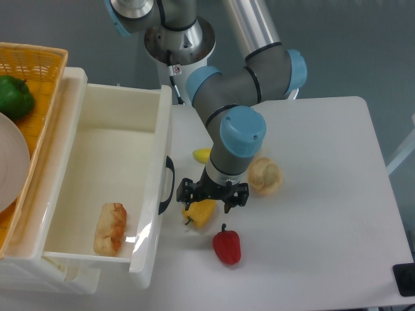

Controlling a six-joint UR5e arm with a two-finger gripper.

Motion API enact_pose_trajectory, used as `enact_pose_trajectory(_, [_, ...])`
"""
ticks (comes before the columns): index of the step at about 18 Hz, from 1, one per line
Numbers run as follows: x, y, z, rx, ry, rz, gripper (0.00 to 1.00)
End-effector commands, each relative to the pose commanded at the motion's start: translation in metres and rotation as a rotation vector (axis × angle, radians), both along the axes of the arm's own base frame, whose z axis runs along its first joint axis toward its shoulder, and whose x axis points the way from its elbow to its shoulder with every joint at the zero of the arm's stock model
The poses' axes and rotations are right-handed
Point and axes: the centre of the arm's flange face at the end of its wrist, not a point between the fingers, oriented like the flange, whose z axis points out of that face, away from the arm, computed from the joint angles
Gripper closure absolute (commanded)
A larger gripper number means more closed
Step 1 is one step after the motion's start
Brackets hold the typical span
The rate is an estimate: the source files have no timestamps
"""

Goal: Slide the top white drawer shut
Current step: 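Lower the gripper beside the drawer's black handle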

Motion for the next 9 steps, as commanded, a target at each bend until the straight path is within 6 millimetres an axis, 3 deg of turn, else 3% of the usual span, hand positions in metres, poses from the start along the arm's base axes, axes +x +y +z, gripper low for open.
enact_pose_trajectory(9, [0.0035,0.0008,0.0064,0.02,-0.007,-0.002,0.0])
